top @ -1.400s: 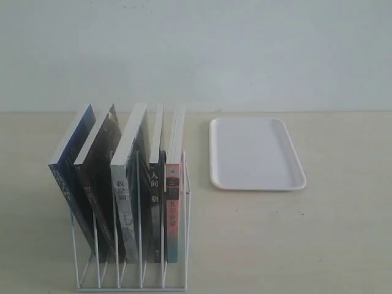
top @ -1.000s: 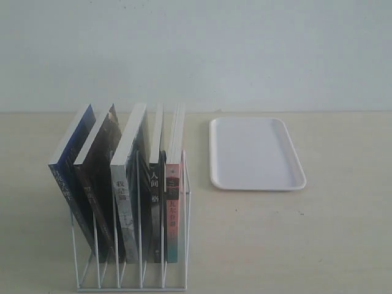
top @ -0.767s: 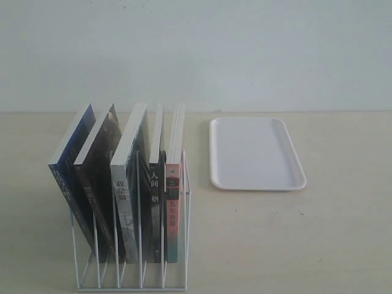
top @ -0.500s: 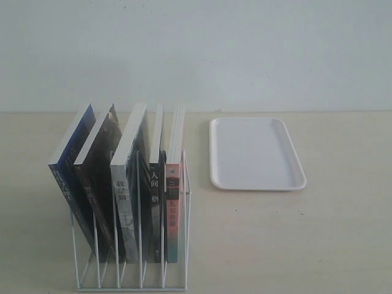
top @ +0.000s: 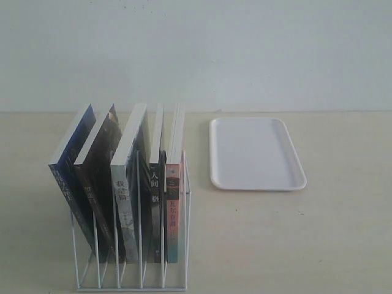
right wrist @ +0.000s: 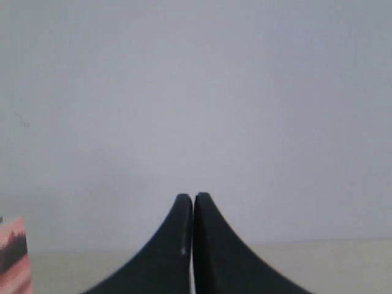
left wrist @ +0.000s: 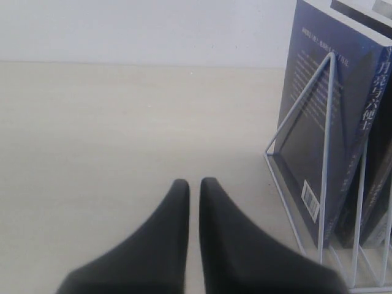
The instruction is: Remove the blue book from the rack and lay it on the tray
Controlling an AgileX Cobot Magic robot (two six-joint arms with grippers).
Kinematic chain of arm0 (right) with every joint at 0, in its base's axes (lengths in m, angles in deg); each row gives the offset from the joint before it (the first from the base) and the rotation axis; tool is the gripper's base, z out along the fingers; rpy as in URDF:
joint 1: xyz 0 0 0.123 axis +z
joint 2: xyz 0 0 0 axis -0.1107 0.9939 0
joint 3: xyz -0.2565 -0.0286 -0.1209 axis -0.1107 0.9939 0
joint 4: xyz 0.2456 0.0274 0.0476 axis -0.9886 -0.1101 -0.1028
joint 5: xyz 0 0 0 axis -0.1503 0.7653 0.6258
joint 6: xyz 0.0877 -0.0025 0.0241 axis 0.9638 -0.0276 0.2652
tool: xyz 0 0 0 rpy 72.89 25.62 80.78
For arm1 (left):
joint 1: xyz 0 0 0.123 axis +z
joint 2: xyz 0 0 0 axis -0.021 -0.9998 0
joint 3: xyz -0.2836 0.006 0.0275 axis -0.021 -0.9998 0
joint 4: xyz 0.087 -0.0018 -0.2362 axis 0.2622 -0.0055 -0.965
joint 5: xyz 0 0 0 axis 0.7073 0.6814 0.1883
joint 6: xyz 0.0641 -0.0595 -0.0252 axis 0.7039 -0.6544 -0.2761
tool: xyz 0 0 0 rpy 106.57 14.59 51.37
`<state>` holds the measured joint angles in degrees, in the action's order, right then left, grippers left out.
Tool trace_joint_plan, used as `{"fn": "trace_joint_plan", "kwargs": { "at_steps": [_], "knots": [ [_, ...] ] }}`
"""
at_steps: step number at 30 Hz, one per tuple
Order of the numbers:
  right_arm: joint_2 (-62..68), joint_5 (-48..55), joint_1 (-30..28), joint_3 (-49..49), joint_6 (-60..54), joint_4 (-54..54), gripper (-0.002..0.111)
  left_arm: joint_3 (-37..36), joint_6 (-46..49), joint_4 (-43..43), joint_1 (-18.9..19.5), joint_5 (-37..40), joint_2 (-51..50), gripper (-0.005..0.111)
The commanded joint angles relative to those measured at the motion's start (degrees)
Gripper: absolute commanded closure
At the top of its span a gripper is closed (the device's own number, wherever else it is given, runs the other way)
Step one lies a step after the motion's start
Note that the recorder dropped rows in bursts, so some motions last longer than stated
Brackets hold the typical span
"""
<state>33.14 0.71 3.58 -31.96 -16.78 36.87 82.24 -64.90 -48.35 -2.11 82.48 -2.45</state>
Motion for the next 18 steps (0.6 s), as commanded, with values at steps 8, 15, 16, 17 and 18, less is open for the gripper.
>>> {"fn": "trace_joint_plan", "kwargs": {
  "at_steps": [8,15,16,17,18],
  "knots": [
    [5.7,8.4,-0.2,-22.8,5.4,2.1,0.108,-0.2,-0.5,0.2,0.2,-0.1,0.2,0.101],
    [25.2,53.8,-0.2,-43.1,-1.8,-0.8,0.108,-0.2,-0.5,0.2,0.2,-0.1,0.2,0.101],
    [28.0,59.4,-0.2,-44.7,-2.0,-2.4,0.108,-0.2,-0.5,0.2,0.2,-0.1,0.2,0.101],
    [30.6,63.0,-0.2,-45.6,-2.0,-4.1,0.108,-0.2,-0.5,0.2,0.2,-0.1,0.2,0.101],
    [32.8,65.9,-0.2,-46.2,-1.9,-7.2,0.108,-0.2,-0.5,0.2,0.2,-0.1,0.2,0.101]
  ]
}}
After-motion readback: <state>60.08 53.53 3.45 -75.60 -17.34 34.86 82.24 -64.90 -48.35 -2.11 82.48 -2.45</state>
